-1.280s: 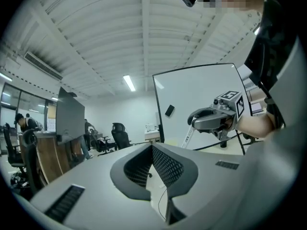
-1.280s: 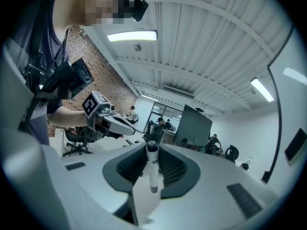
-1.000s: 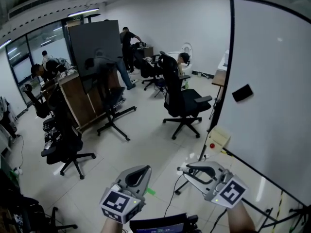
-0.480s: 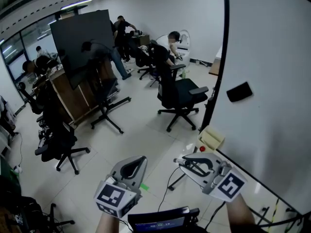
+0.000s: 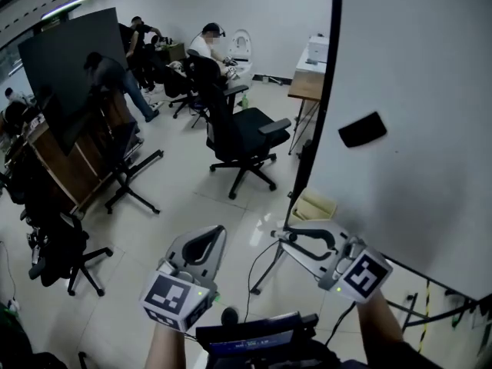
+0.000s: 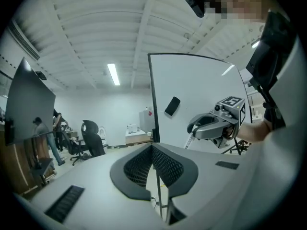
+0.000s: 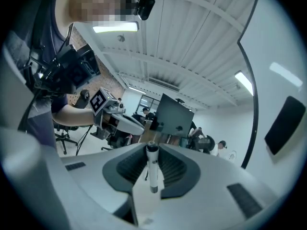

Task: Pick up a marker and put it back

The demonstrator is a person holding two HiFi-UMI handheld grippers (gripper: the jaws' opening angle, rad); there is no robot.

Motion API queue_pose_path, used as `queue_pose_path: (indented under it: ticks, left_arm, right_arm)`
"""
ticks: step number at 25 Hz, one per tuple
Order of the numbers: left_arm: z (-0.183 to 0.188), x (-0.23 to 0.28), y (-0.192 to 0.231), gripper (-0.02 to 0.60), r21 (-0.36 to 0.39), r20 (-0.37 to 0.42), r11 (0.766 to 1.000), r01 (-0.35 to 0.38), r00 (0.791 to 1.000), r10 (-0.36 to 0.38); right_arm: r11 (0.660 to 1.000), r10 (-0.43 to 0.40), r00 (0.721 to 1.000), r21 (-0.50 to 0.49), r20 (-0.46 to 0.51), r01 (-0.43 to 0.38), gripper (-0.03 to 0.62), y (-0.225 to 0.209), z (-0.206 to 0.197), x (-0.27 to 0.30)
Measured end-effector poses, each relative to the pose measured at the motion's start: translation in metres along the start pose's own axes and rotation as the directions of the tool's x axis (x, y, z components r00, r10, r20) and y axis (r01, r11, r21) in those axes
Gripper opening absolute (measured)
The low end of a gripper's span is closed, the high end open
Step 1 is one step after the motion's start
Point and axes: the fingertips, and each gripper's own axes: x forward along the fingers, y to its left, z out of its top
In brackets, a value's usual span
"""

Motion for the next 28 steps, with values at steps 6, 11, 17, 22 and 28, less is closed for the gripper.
queue_pose_path:
  ticks: [6,11,17,22,28]
  left_arm:
    - [-0.004,0.046,0.035,-0.002,0.032,0.009,0.984,0.174,0.985,-0.175]
    - [-0.008,0.069,0.067,-0.002,0.021,0.033,0.958,0.287,0.957,-0.287]
    - [-0.013,0.091,0.086,-0.002,-0.008,0.030,0.917,0.400,0.916,-0.399]
    - [-0.013,0.116,0.082,-0.002,0.003,0.026,0.899,0.439,0.898,-0.439]
    - [-0.009,0.150,0.077,-0.002,0.007,0.005,0.902,0.431,0.902,-0.431]
  right_arm:
    - [0.988,-0.154,0.988,0.025,-0.027,0.155,0.092,-0.039,-0.004,0.030]
    - [0.952,-0.300,0.948,0.027,-0.109,0.305,0.092,-0.059,-0.012,0.049]
    - [0.883,-0.453,0.862,0.019,-0.226,0.469,0.092,-0.086,-0.018,0.057]
    - [0.833,-0.529,0.808,0.021,-0.259,0.553,0.092,-0.116,-0.033,0.041]
    - [0.822,-0.538,0.795,0.036,-0.279,0.569,0.092,-0.151,-0.062,0.032]
